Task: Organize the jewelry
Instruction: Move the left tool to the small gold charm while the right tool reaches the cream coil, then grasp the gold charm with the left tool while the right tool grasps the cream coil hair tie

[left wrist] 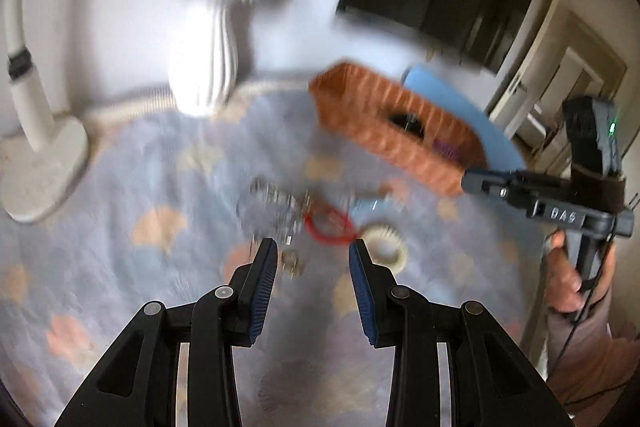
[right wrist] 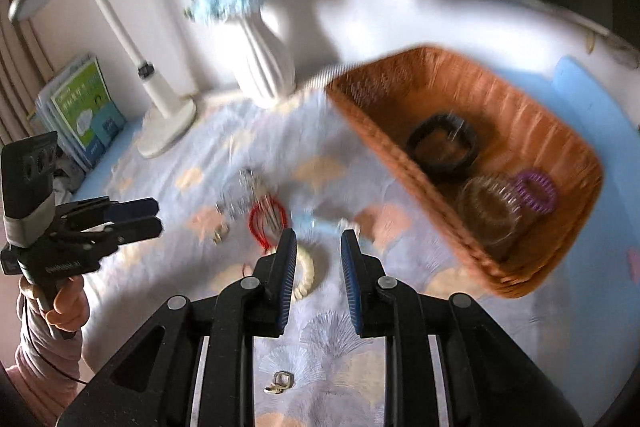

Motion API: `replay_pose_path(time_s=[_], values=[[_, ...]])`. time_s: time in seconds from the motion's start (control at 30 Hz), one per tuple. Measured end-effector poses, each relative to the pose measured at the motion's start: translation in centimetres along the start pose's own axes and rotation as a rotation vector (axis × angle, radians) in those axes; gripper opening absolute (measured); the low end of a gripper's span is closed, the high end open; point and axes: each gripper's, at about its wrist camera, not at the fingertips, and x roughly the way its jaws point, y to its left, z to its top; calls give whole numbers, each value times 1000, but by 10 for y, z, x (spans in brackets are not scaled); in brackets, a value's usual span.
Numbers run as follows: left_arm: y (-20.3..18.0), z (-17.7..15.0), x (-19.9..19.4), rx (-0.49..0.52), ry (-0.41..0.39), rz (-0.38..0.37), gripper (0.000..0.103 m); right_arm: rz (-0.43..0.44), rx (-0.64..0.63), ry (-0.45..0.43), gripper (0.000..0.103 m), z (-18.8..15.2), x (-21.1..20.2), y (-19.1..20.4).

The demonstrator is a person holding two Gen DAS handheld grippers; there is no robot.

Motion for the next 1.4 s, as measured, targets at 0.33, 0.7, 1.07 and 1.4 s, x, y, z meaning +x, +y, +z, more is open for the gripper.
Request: replay_pose_path(time_s=[0.33,0.7,1.07,1.4], values=[[-7,-17,59,67,122,92,38,18,5,107,25,-15,55,-7],[-11,-17,70,93,98,176,30,14,-56,116,25,-13,68,5],[-19,-20,72,123,84,189,12,-141,-247,90,13,-23,81,42],[-17,-21,58,74,80,49,11,-113,-194,101,12,-39,50,21]])
